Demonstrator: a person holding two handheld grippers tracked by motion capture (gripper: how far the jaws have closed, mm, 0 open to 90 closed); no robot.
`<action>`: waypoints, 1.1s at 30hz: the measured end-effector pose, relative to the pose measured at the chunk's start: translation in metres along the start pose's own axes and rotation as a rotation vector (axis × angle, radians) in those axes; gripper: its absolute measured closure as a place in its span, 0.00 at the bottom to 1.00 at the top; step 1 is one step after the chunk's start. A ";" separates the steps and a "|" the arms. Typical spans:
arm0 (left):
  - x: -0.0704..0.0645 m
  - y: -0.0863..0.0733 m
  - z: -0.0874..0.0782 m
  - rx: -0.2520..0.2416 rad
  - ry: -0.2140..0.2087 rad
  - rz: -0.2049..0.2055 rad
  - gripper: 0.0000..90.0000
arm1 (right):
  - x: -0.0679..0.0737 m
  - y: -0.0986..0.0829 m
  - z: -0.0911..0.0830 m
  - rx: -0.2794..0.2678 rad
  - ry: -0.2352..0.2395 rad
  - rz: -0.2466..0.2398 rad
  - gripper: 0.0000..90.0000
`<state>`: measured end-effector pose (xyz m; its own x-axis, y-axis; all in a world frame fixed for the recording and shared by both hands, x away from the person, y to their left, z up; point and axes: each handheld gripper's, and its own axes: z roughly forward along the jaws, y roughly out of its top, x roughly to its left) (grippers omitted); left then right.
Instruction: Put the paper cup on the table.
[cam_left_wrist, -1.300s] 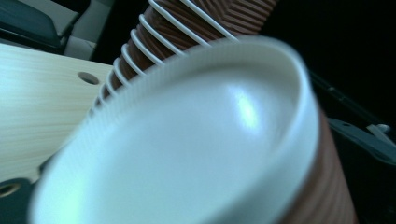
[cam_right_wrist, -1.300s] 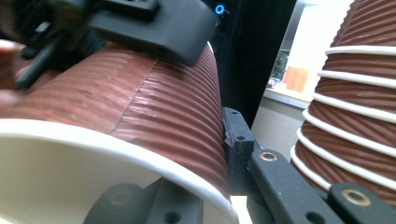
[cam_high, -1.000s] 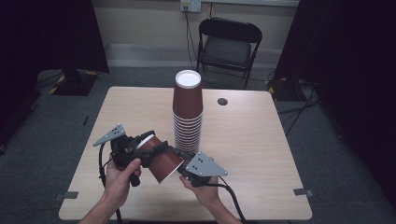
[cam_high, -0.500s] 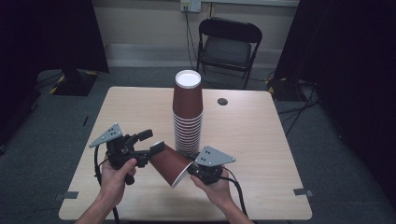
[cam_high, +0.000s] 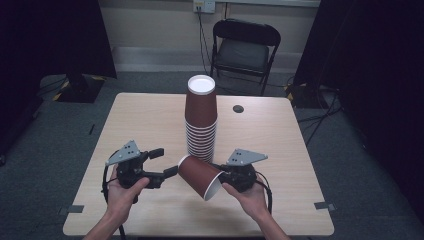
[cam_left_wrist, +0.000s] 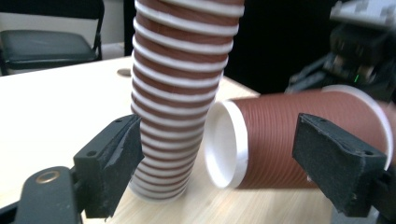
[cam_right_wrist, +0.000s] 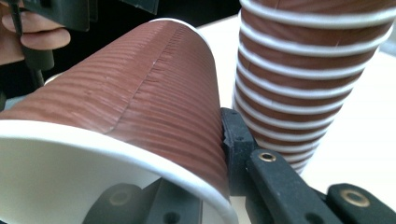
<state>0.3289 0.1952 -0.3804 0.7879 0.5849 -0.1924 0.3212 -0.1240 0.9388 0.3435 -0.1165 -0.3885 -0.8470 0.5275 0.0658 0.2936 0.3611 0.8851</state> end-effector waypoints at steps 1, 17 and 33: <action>-0.001 -0.002 0.001 0.009 0.007 0.019 0.19 | -0.001 0.000 0.000 0.017 -0.002 -0.001 0.96; -0.018 -0.010 0.017 0.108 -0.078 0.234 0.19 | -0.012 0.003 0.006 0.145 0.059 0.085 0.96; -0.038 -0.019 0.033 0.203 -0.145 0.396 0.16 | -0.011 0.010 0.010 0.322 0.177 0.095 0.96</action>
<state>0.3102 0.1490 -0.4006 0.9311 0.3449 0.1185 0.0657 -0.4782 0.8758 0.3605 -0.1112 -0.3853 -0.8645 0.4396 0.2438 0.4748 0.5551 0.6829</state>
